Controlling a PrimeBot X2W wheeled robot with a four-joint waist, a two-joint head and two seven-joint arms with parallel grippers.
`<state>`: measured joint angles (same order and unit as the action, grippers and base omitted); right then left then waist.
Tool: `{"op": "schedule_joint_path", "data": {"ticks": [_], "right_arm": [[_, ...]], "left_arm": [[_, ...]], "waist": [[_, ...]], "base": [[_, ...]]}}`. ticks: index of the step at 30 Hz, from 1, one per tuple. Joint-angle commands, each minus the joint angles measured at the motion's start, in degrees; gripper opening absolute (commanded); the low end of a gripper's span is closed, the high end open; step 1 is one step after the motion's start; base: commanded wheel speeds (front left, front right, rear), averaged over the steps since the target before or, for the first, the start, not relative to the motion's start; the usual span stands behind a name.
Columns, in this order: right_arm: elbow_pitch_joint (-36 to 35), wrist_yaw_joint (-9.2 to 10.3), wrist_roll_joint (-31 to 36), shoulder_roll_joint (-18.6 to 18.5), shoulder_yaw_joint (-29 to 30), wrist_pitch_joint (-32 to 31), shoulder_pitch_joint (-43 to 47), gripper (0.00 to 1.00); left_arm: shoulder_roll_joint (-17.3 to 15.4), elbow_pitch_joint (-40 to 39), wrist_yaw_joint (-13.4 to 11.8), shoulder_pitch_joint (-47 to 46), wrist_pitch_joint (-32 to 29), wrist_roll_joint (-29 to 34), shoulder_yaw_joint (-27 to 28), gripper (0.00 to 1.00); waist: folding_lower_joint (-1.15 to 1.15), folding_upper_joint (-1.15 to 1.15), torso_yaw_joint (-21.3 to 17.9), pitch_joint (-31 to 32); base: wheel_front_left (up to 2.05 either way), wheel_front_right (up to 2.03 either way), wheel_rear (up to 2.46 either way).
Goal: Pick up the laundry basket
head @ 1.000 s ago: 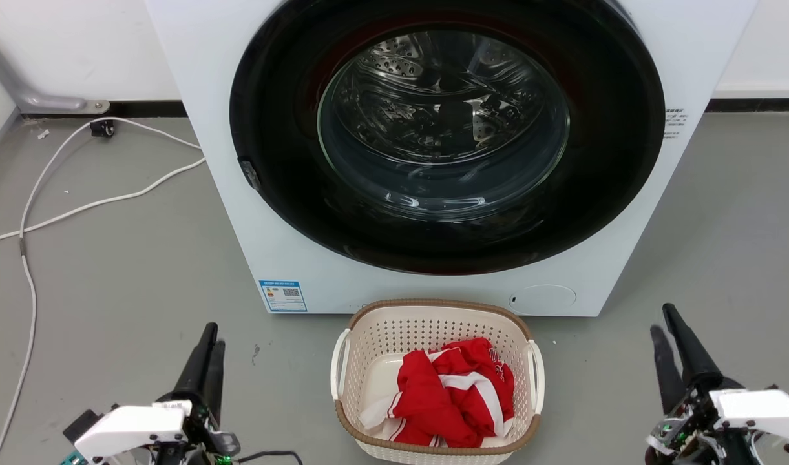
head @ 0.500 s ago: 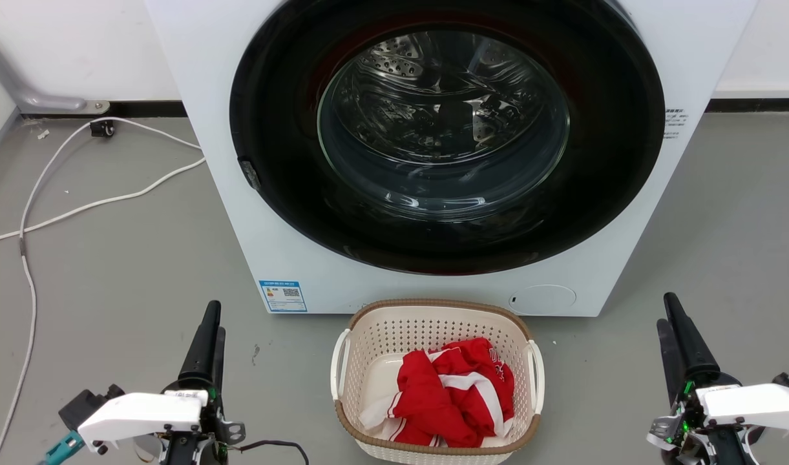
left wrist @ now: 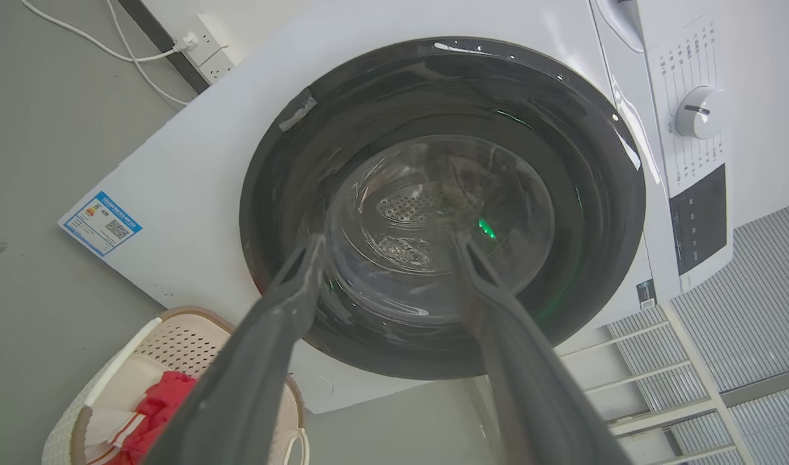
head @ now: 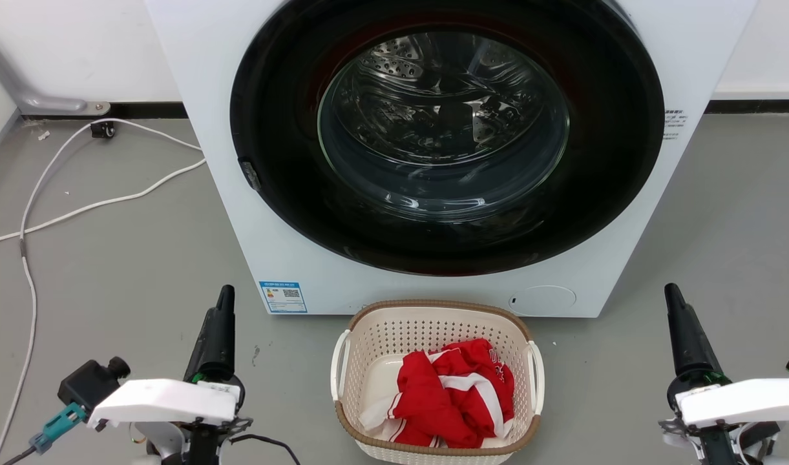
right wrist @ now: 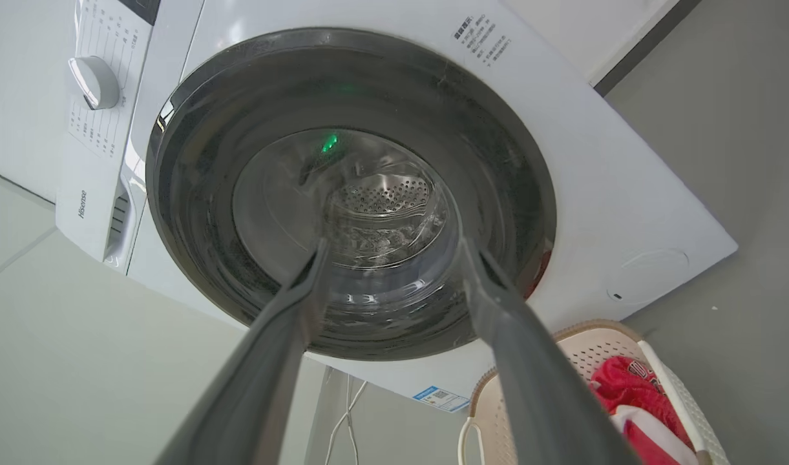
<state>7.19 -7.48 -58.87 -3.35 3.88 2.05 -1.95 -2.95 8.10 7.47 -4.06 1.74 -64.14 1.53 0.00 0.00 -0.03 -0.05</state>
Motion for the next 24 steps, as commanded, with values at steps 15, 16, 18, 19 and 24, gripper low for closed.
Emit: {"op": "schedule_joint_path", "data": {"ticks": [15,16,18,19,24], "right_arm": [[-4.26,-0.01,19.05,0.10,-1.17,1.44,1.33,1.00],[-4.41,-0.01,19.90,0.11,-1.24,1.42,1.41,1.00],[-4.77,-0.01,21.77,0.12,-1.32,1.48,1.57,1.00],[-4.92,-0.01,22.66,0.13,-1.35,1.44,1.68,1.00],[-5.67,-0.01,26.53,0.17,-1.53,1.44,2.19,1.00]], "left_arm": [[-0.32,-1.96,-0.24,-2.45,3.33,18.42,-2.61,1.00],[-0.36,-1.83,-0.29,-2.51,3.53,19.34,-2.71,1.00],[-0.41,-1.66,-0.44,-2.65,3.86,21.10,-2.89,1.00],[-0.47,-1.52,-0.54,-2.69,4.07,22.03,-2.98,1.00],[-0.50,-0.94,-0.89,-3.06,4.89,25.88,-3.53,1.00]], "waist": [[0.00,0.00,-0.11,0.08],[0.00,0.00,-0.11,0.11],[0.00,0.00,-0.13,0.14],[0.00,0.00,-0.14,0.15],[0.00,0.00,-0.11,0.22]], "base": [[0.00,0.00,0.00],[0.00,0.00,0.00],[0.00,0.00,0.00],[0.00,0.00,0.00],[0.00,0.00,0.00]]}}
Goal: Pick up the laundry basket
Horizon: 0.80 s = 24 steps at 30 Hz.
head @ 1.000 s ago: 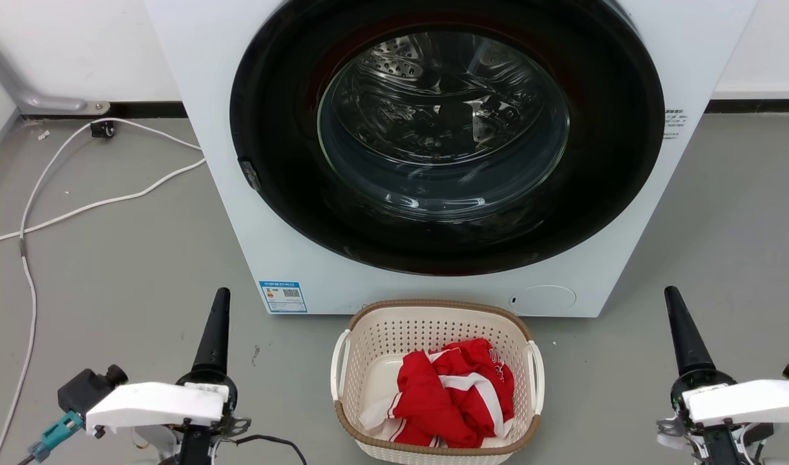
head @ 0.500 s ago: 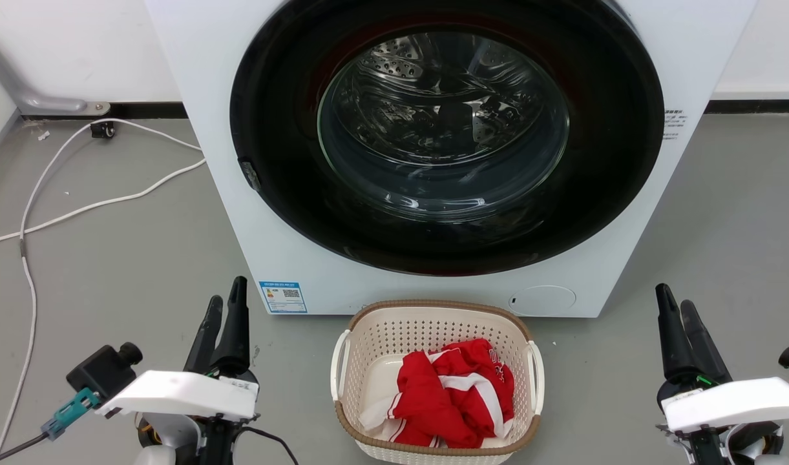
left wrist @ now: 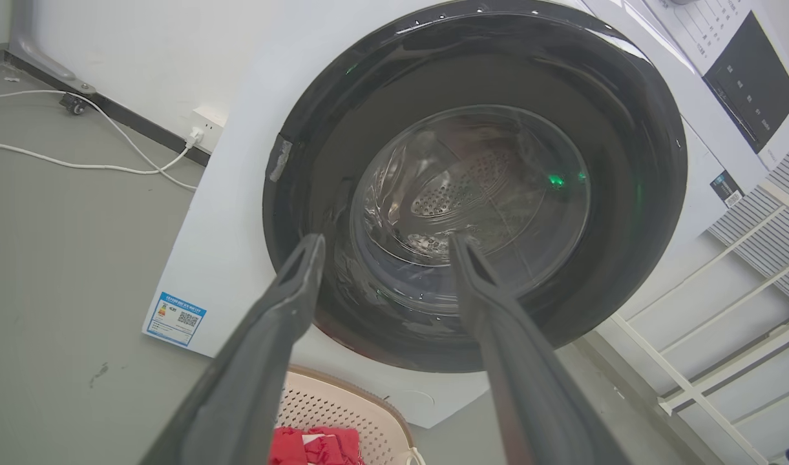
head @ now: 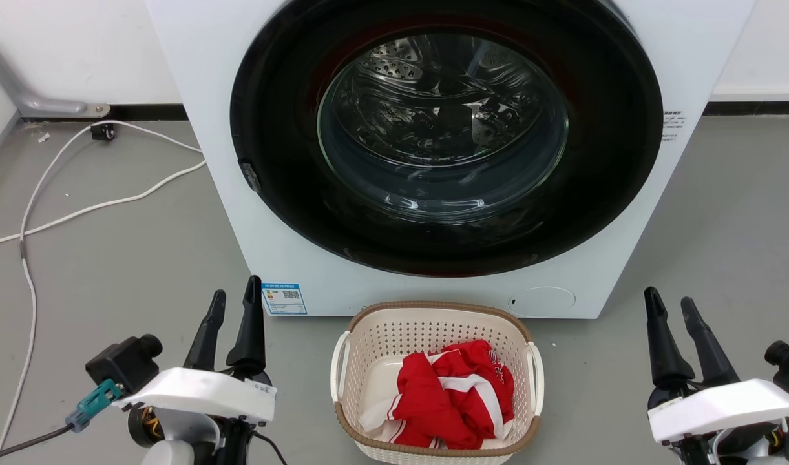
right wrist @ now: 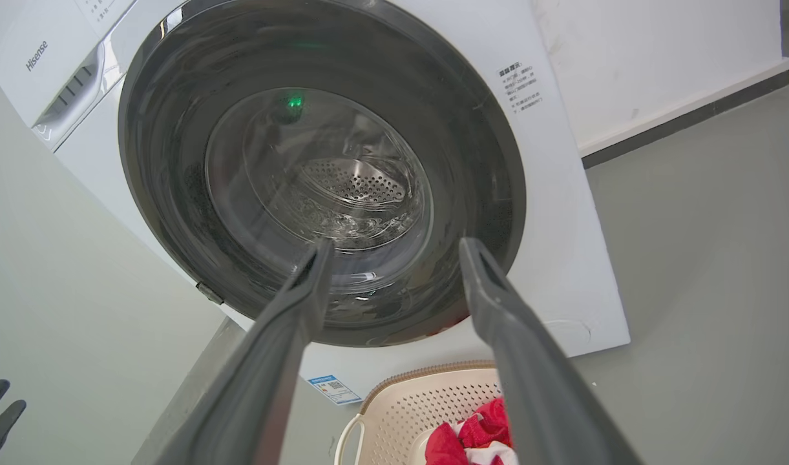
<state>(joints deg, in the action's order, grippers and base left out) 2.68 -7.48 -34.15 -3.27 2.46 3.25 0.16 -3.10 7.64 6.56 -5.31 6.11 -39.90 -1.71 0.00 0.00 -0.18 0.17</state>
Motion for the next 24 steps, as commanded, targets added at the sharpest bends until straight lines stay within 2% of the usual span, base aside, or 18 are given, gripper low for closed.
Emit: {"op": "schedule_joint_path", "data": {"ticks": [1,24], "right_arm": [[-1.31,-0.01,2.59,0.10,-0.20,0.23,0.25,1.00],[-4.34,-0.01,18.66,0.27,-0.81,0.07,2.17,1.00]], "left_arm": [[-0.34,-0.41,-0.06,-1.93,0.72,2.30,-0.38,1.00],[-1.00,3.14,-1.97,-2.95,4.29,18.36,-3.06,1.00]], "waist": [[0.00,0.00,0.05,-0.02],[0.00,0.00,0.00,0.16]], "base": [[0.00,0.00,0.00],[0.00,0.00,0.00]]}}
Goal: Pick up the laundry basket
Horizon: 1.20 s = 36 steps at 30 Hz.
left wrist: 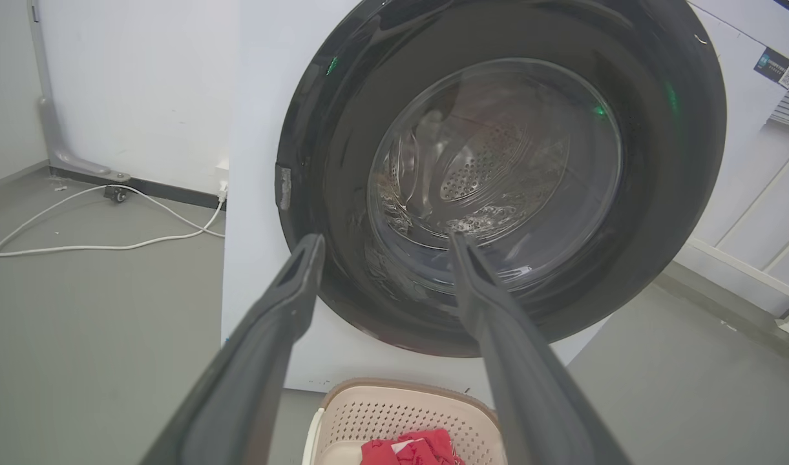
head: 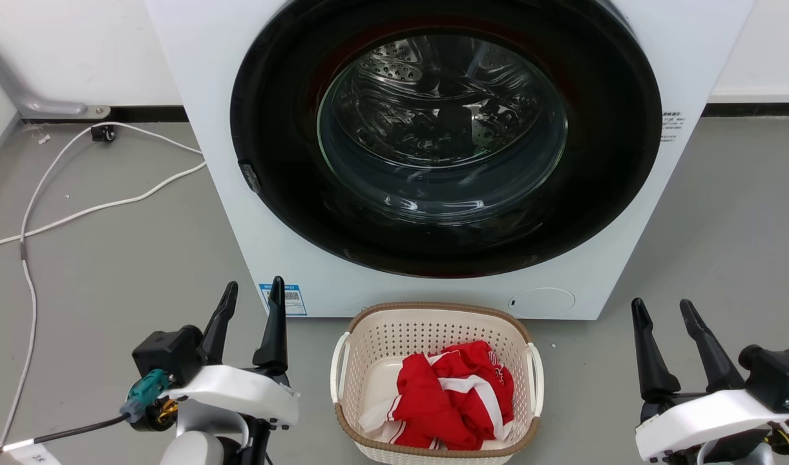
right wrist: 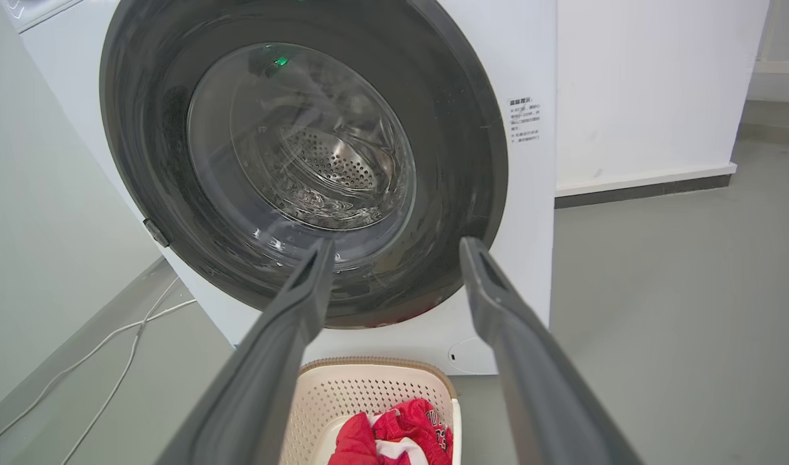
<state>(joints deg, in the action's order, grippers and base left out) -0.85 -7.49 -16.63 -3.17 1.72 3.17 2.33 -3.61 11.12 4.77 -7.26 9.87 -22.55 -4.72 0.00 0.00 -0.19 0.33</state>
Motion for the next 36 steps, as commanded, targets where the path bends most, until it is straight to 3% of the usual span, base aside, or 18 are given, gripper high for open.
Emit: {"op": "schedule_joint_path", "data": {"ticks": [1,36], "right_arm": [[-0.91,0.00,1.70,0.18,-0.10,0.19,0.09,1.00],[-2.98,0.01,16.11,0.37,-1.05,1.30,1.06,1.00]], "left_arm": [[-0.51,-0.21,-0.26,-1.01,0.64,1.55,-0.18,1.00],[-0.49,1.45,-1.87,-0.99,4.61,15.77,-2.40,1.00]], "waist": [[0.00,0.00,0.04,0.01],[0.00,0.00,0.44,-0.31]], "base": [[0.00,0.00,0.00],[0.00,0.00,0.00]]}}
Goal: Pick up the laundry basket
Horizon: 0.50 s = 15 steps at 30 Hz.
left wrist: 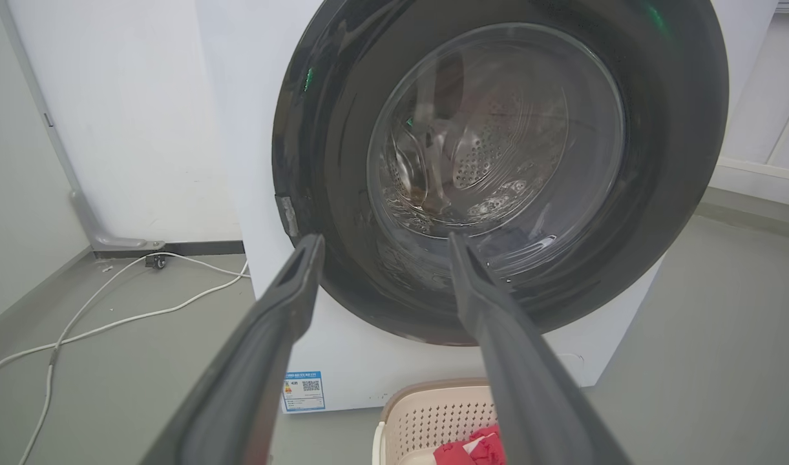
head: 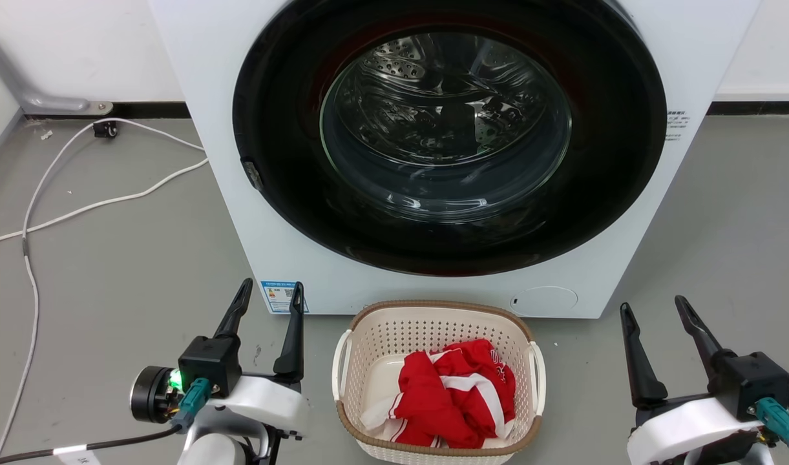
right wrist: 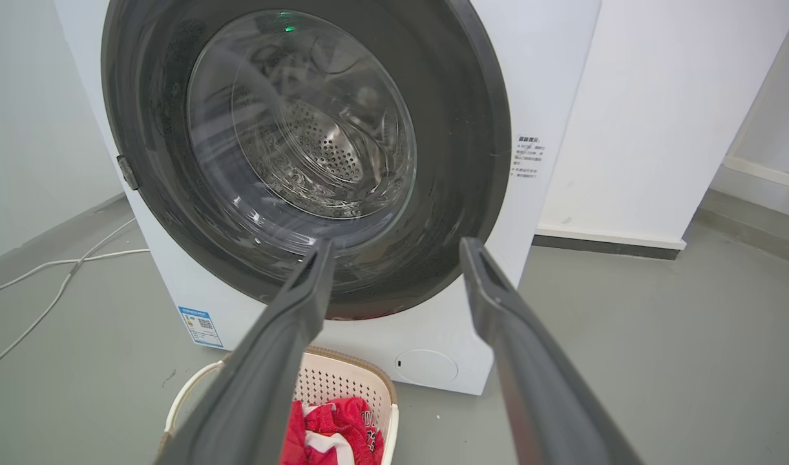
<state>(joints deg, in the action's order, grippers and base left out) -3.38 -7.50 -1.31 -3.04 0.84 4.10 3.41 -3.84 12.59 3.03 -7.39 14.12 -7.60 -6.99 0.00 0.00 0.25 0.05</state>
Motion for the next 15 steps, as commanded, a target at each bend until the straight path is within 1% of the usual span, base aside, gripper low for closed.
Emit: {"op": "schedule_joint_path", "data": {"ticks": [1,8,15], "right_arm": [[-0.52,0.02,1.19,0.24,-0.23,0.44,-0.04,1.00],[-1.04,0.02,3.92,0.28,-0.27,0.88,0.07,1.00],[-0.62,0.03,3.57,0.27,-0.04,0.85,-0.34,1.00]], "left_arm": [[-0.25,0.03,-0.15,-0.92,0.47,1.16,-0.19,1.00],[-0.17,0.22,-0.41,-0.92,1.17,3.60,-0.49,1.00],[-0.08,0.52,-0.47,-0.87,1.10,2.95,-0.21,1.00]], "waist": [[0.00,0.00,0.02,-0.07],[0.00,0.00,0.22,-0.24],[0.00,0.00,0.09,-0.39]], "base": [[0.00,0.00,0.00],[0.00,0.00,0.00],[0.00,0.00,0.00]]}}
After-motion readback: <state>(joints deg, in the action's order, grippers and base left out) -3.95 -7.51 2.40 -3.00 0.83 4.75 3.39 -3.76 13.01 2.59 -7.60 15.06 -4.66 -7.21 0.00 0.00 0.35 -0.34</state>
